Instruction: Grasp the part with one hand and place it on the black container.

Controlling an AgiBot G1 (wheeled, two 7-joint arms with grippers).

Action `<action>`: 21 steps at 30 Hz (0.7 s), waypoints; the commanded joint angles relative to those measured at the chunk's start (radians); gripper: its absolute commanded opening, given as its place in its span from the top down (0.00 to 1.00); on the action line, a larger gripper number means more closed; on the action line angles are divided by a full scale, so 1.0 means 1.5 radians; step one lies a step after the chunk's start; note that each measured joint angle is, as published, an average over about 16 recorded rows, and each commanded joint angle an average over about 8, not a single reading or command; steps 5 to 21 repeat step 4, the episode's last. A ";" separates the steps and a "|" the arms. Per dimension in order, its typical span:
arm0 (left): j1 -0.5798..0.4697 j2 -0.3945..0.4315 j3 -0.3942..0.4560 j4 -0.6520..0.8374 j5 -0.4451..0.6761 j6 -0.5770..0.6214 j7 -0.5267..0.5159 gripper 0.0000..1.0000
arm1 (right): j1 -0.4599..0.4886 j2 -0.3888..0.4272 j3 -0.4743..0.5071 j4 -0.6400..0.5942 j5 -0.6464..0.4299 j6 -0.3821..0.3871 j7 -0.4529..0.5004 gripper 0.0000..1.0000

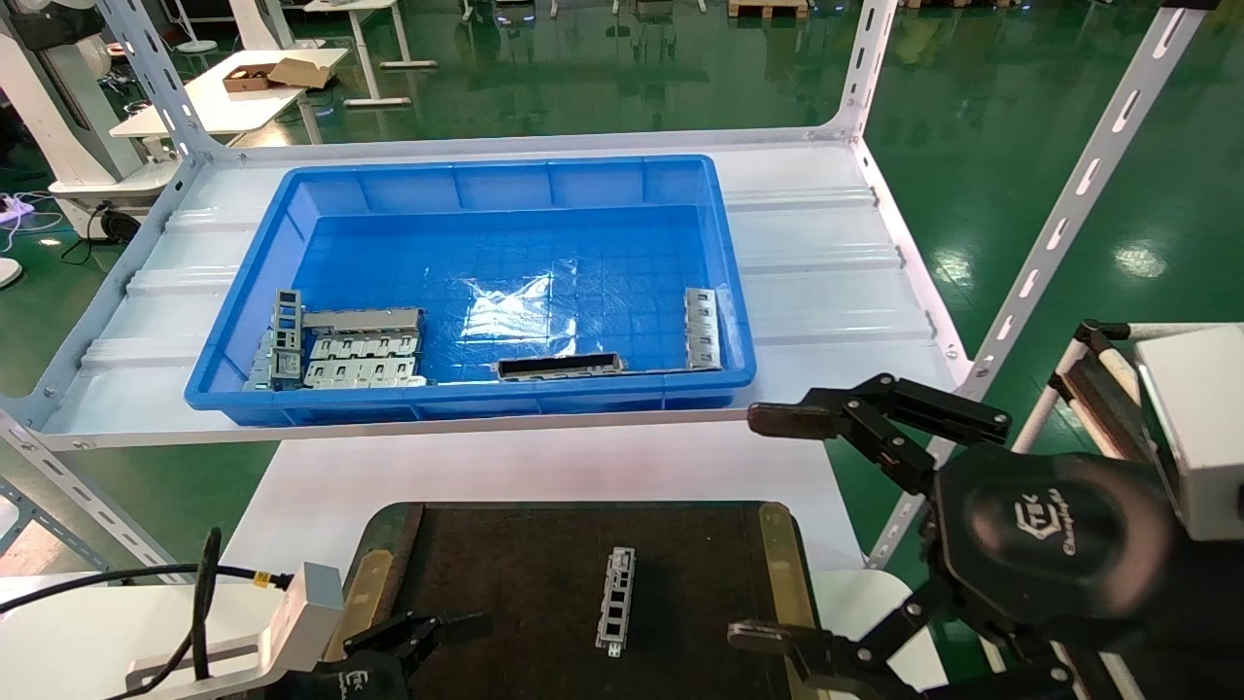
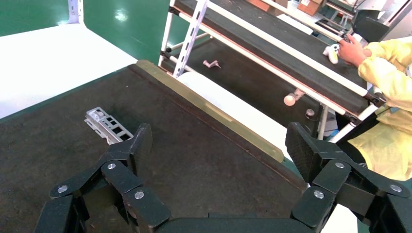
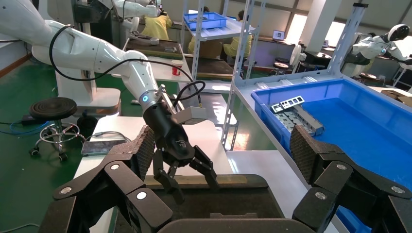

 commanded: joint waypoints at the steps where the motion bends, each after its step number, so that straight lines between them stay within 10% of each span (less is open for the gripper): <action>1: -0.003 -0.007 -0.002 0.001 -0.003 0.015 0.004 0.00 | 0.000 0.000 0.000 0.000 0.000 0.000 0.000 0.00; 21: -0.004 -0.008 -0.002 -0.001 -0.005 0.019 0.004 0.00 | 0.000 0.000 0.000 0.000 0.000 0.000 0.000 0.00</action>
